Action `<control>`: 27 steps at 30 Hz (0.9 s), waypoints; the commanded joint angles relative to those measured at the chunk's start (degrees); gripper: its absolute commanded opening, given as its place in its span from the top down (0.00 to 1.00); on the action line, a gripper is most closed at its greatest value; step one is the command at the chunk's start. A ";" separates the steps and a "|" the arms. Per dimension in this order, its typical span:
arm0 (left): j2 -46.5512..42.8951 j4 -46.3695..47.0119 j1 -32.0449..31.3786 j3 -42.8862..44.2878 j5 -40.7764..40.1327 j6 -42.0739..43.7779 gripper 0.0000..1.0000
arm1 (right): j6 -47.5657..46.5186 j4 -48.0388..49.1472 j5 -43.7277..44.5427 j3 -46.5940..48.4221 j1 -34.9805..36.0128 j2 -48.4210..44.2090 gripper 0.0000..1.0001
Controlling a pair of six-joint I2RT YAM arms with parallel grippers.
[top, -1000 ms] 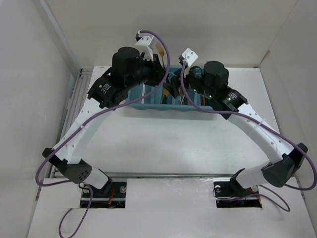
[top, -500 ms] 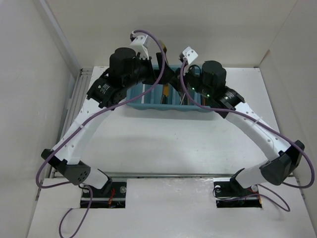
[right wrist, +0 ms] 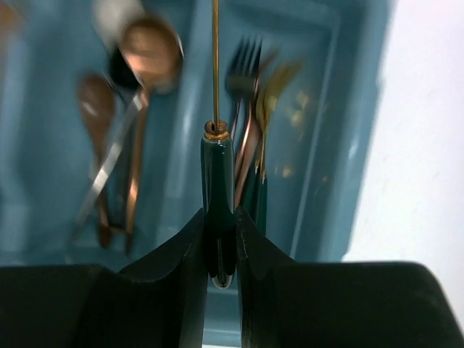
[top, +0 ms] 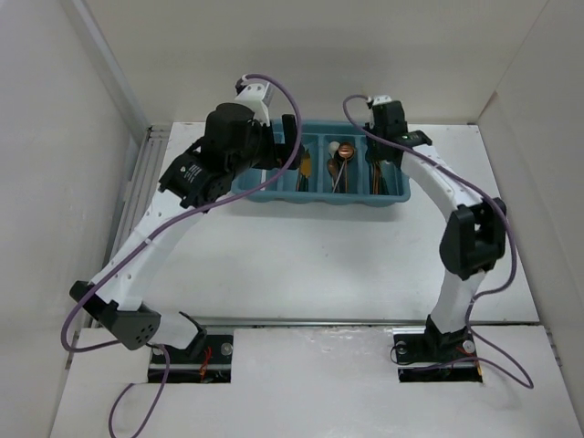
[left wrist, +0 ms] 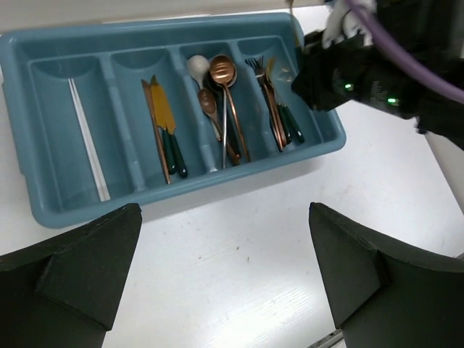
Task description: Sort the eating utensils into containers
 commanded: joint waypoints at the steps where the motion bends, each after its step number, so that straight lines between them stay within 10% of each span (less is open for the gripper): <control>1: -2.99 0.11 0.39 -1.81 -1.63 0.95 0.00 | 1.26 -6.84 4.18 1.93 0.46 2.17 0.89; 5: -3.52 -0.51 0.91 -4.00 -1.10 0.43 0.00 | 3.19 -8.50 4.80 2.64 -1.64 5.77 0.72; 11: -4.05 -2.18 1.44 -9.97 -1.10 -0.10 0.00 | 3.20 -6.58 5.42 1.58 -2.79 5.16 0.72; 18: -1.95 -7.18 4.68 -23.31 7.76 -1.33 0.00 | 2.67 -7.90 4.10 1.94 -2.79 4.56 0.34; 27: 8.33 -8.25 8.03 -31.52 11.02 4.45 0.00 | 2.67 -6.57 5.95 -2.28 0.98 -3.62 0.24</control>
